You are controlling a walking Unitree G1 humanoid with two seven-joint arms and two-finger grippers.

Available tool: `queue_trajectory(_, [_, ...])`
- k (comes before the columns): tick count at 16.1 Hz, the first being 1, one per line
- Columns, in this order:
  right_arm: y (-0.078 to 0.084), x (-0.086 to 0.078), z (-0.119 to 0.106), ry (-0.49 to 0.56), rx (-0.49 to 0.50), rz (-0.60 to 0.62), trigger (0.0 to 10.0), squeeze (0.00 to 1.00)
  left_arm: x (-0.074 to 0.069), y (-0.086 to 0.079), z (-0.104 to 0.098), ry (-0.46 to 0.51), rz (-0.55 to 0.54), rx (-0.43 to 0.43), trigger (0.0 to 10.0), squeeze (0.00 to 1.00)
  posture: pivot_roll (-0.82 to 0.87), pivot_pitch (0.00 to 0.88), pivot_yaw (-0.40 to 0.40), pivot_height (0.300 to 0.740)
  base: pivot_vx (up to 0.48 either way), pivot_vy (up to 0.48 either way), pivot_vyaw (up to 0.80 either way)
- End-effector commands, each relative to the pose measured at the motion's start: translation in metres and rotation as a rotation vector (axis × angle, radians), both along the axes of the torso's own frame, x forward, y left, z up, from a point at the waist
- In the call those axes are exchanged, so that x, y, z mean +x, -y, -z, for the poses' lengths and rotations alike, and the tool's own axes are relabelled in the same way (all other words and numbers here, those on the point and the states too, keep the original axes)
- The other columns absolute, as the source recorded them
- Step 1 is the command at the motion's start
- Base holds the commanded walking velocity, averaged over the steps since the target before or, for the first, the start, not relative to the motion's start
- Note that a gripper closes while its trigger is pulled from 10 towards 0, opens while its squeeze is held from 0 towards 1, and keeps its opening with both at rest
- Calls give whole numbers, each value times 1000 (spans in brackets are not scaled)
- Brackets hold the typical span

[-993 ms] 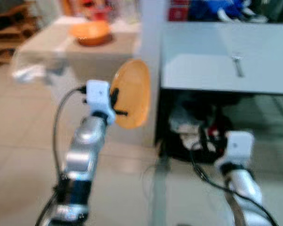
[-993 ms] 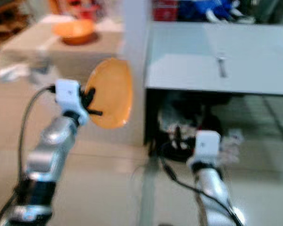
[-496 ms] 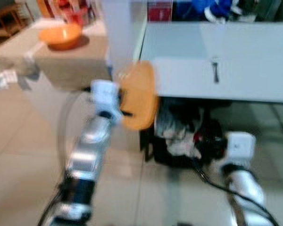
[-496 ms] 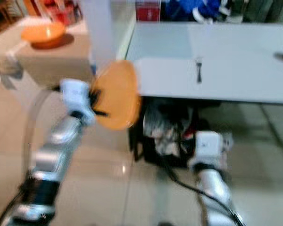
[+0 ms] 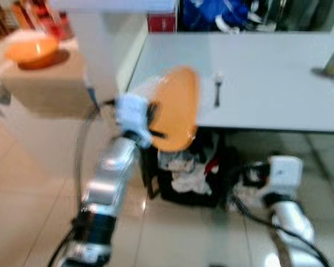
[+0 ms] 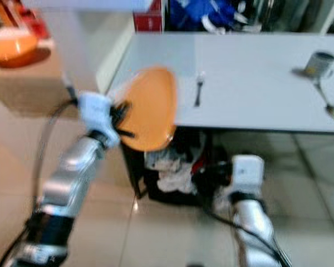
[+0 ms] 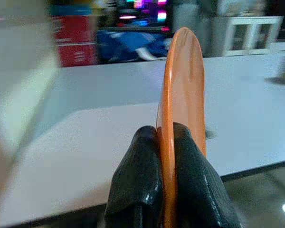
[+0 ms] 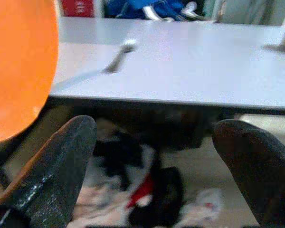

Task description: Setting the table

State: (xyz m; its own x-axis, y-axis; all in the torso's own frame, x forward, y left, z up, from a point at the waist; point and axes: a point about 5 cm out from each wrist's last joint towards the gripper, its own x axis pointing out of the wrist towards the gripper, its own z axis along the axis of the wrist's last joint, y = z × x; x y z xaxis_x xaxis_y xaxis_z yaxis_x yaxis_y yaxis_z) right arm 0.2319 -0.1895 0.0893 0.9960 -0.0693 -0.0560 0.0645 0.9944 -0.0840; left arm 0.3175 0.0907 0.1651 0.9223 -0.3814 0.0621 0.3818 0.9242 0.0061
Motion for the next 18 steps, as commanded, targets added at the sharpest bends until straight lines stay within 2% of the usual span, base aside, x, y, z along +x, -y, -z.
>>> queue_trajectory(1, [-7,1,-1,8,6,-18,10000,0,4,-11,-12,57,-28,-5,0,0,-173,0,56,727,262,-398,0])
queue_trajectory(6, [-7,0,-1,7,5,-16,10000,0,0,-5,-14,66,30,-24,0,0,-180,0,59,727,242,-411,0])
queue_trajectory(8, [-7,0,0,6,6,-15,10000,0,-1,-2,-20,79,66,-48,0,0,-181,0,58,727,255,-403,0])
queue_trajectory(9, [-7,-1,0,3,8,-15,10000,0,-1,10,-37,87,156,-114,0,0,-178,0,53,727,382,-289,0])
queue_trajectory(10, [-8,-1,1,-1,9,-19,10000,0,0,29,-59,85,285,-202,0,0,-171,0,44,727,424,0,0])
queue_trajectory(11, [-10,-1,2,-5,11,-25,10000,0,8,41,-76,63,340,-293,0,0,-174,0,44,727,435,0,0])
queue_trajectory(12, [-11,0,2,-6,13,-29,10000,0,17,46,-84,44,349,-356,0,0,-177,0,46,727,461,0,0])
queue_trajectory(14, [-12,1,2,-3,15,-30,10000,0,32,54,-91,16,344,-383,0,0,-186,0,47,727,208,0,0])
queue_trajectory(15, [-12,1,1,-2,16,-28,10000,0,43,60,-98,-30,334,-467,0,0,-196,0,49,727,0,0,0])
queue_trajectory(16, [-12,1,1,-1,16,-27,10000,0,47,62,-99,-49,329,-495,0,0,-196,0,49,727,0,0,0])
queue_trajectory(17, [-12,1,1,-2,14,-27,10000,0,53,69,-101,-112,328,-583,0,0,-207,0,48,727,0,0,0])
queue_trajectory(18, [-12,1,1,-2,13,-27,10000,0,57,71,-99,-141,315,-617,0,0,-207,0,48,727,0,0,0])
